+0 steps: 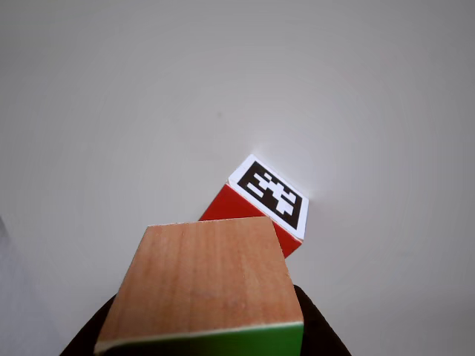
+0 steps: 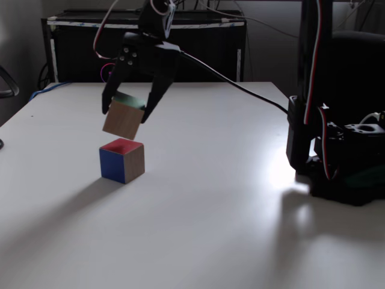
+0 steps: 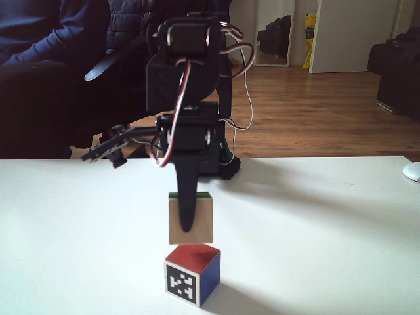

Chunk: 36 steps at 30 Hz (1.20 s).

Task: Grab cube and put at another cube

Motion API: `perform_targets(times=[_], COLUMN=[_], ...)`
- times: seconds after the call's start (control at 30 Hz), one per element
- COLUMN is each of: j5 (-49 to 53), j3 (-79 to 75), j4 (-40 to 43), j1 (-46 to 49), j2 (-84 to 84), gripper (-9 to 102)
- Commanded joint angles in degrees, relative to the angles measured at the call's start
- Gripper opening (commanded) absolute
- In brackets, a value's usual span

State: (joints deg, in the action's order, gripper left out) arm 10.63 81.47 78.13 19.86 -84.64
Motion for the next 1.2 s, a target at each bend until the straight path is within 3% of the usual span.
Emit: perform_targets(times=[0.0, 0.7, 1.17], j5=[0.0, 0.0, 0.0], j3=[-3.6, -3.1, -2.9], j4=[0.2, 1.4, 1.4], j1=[0.3, -1.0, -1.3], j2=[0.3, 3.3, 3.9], gripper=[9, 10, 24])
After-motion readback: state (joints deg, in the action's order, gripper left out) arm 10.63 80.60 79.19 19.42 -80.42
